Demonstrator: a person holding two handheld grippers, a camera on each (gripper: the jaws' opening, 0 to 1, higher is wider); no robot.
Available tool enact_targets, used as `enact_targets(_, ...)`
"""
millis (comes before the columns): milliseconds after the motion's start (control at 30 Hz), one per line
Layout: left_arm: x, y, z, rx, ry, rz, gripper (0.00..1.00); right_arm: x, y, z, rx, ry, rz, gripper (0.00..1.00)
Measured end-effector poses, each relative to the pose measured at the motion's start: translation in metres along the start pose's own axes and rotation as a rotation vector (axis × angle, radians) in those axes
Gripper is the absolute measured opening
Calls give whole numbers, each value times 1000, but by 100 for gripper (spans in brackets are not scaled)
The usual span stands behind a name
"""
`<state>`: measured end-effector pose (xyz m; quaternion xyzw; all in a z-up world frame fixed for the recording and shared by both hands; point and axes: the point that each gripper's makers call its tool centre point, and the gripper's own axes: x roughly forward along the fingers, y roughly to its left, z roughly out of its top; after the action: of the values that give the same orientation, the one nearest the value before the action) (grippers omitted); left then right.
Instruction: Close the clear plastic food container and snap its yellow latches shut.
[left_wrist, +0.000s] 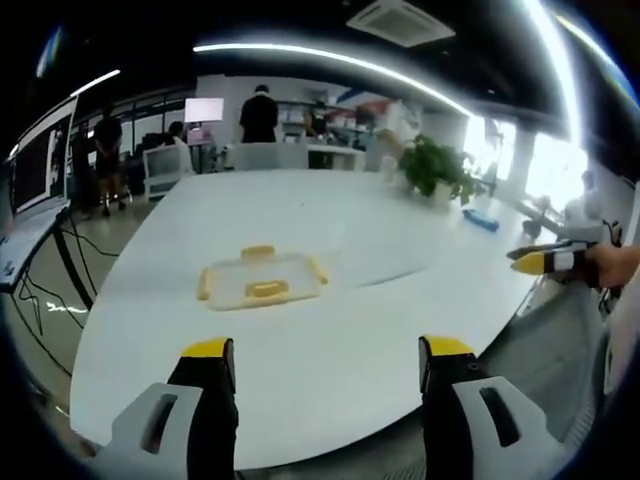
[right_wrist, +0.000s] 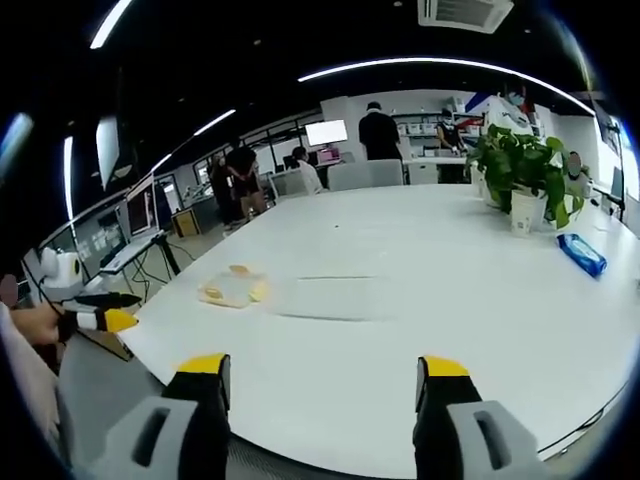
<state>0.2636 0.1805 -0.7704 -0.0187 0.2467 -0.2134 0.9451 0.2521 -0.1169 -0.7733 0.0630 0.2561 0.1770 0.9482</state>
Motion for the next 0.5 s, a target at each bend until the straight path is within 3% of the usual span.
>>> enact_targets(133,0,2,0,2,0,15,73,-1,-1,0,7,-4,-1,75)
enact_targets(500,2,-4,-4,27,23,-16,72,0,-1,1,-2,-8,-5,75)
